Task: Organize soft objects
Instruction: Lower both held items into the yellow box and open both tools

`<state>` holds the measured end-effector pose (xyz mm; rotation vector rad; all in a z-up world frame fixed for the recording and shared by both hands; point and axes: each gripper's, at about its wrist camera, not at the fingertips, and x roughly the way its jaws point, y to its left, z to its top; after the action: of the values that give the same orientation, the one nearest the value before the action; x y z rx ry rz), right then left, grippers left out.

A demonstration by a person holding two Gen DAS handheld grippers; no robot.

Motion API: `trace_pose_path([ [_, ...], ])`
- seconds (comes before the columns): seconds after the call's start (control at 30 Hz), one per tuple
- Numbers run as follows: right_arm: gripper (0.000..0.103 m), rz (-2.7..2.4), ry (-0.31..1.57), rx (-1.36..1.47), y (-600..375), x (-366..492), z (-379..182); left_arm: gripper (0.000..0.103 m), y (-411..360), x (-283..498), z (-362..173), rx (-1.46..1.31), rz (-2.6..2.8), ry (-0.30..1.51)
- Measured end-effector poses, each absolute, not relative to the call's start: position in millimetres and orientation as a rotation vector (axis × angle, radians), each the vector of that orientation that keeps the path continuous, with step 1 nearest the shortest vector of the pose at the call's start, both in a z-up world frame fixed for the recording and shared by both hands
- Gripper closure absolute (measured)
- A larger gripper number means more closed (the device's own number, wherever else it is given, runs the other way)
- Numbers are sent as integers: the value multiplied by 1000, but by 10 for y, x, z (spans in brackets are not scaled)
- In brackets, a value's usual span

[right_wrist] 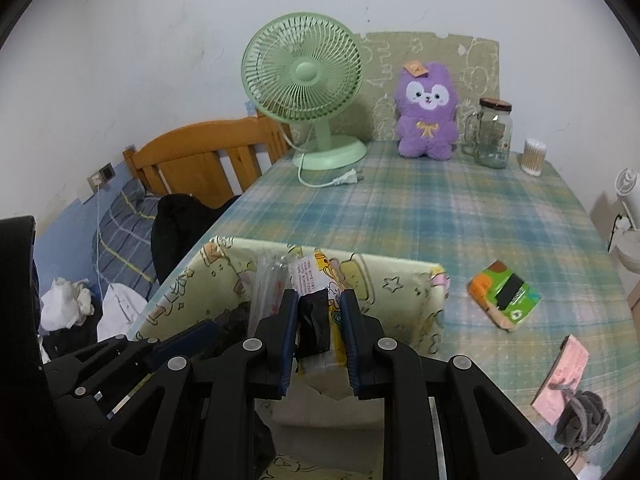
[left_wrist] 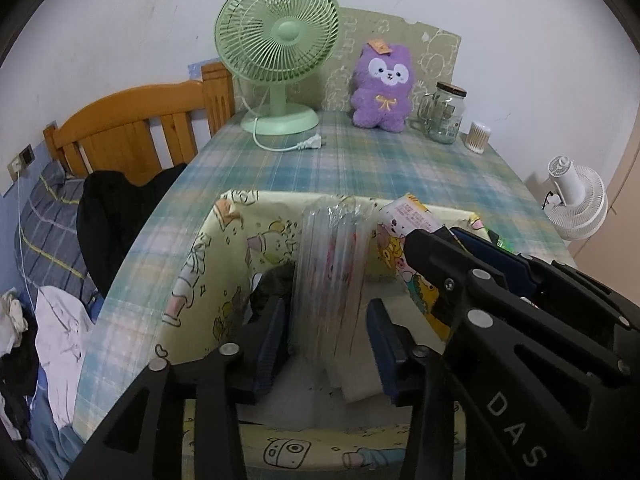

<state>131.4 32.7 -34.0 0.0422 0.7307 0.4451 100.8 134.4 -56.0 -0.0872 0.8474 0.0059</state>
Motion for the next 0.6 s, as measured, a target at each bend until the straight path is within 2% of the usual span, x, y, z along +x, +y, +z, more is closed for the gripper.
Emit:
trace_pose_path([
  [0.03,79,448,735,42,335,1317,-350,48,1348,1006,-566,-88,8,848],
  [0.2,76,456,755,52,367,1332,-403,37,1373,982,-591,-93,19,840],
  [0.23,71,455,758,48,368,1336,-405,36,1373,979,-593,-92,19,839],
  [0.33,42,445,759,43,361,1334,-404,29,1358,955,-578,-91,7,826],
  [0.37,36,445,755,49,352,1327,-396,26,1354,956,-568,-91,3,820],
  [0.47,28,440,743,50,325,1310,-364,18,1331,928,-525,-89,-5,794],
  [0.6,23,417,733,40,271,1276,-317,16,1289,901,-488,-85,-13,779],
])
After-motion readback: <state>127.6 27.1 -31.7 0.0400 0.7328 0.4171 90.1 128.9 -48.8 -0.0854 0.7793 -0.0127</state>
